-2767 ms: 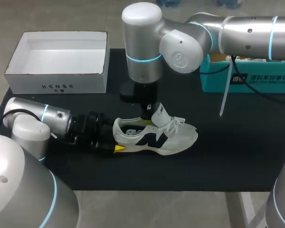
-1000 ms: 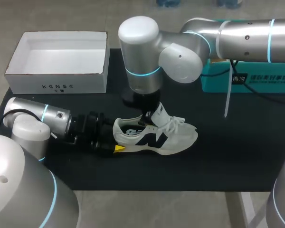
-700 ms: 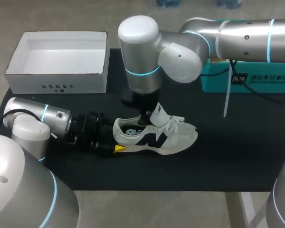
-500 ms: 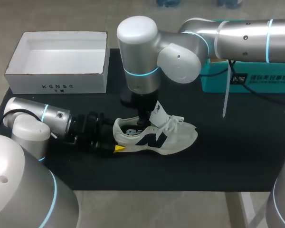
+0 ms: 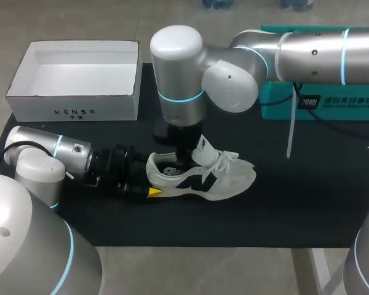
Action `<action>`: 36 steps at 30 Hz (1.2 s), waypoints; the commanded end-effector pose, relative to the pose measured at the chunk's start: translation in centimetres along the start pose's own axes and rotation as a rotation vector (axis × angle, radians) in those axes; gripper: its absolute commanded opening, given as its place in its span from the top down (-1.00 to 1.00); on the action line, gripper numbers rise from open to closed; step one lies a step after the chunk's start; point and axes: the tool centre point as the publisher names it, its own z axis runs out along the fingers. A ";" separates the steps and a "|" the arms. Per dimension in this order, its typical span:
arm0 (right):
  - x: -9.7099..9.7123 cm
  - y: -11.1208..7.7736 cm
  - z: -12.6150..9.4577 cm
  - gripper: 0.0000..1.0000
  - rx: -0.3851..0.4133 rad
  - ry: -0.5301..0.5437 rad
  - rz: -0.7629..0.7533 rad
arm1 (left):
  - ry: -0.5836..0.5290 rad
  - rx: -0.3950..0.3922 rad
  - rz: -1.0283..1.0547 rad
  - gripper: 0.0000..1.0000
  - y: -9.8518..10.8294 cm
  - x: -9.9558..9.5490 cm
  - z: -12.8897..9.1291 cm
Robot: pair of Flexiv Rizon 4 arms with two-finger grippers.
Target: Take the shoe out of the shoebox, open the shoe tongue, remove and reinsert the insole, then place the shoe into the shoebox
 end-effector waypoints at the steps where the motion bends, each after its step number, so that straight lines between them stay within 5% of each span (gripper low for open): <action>1: 0.6 0.2 2.0 0.11 -0.001 0.025 0.003 | -0.001 -0.002 0.000 1.00 0.1 0.1 0.0; 11: 2.1 0.1 6.5 -0.03 0.020 0.076 0.026 | -0.001 -0.002 0.000 1.00 0.1 0.1 0.0; 14: 2.0 -0.1 6.7 0.07 0.024 0.082 0.024 | -0.001 -0.002 0.000 1.00 0.1 0.1 0.0; 15: 1.8 -0.2 6.7 0.25 0.029 0.093 0.019 | -0.001 -0.002 0.000 1.00 0.1 0.1 0.0; 16: 1.7 -0.3 6.8 0.99 0.039 0.105 0.019 | -0.001 -0.002 0.000 1.00 0.1 0.1 0.0; 24: 1.3 -0.7 6.8 1.00 0.105 0.199 -0.013 | -0.001 -0.002 0.000 1.00 0.1 0.1 0.0; 36: 1.0 -1.3 4.4 1.00 0.093 0.179 0.024 | -0.001 -0.002 0.000 1.00 0.1 0.1 0.0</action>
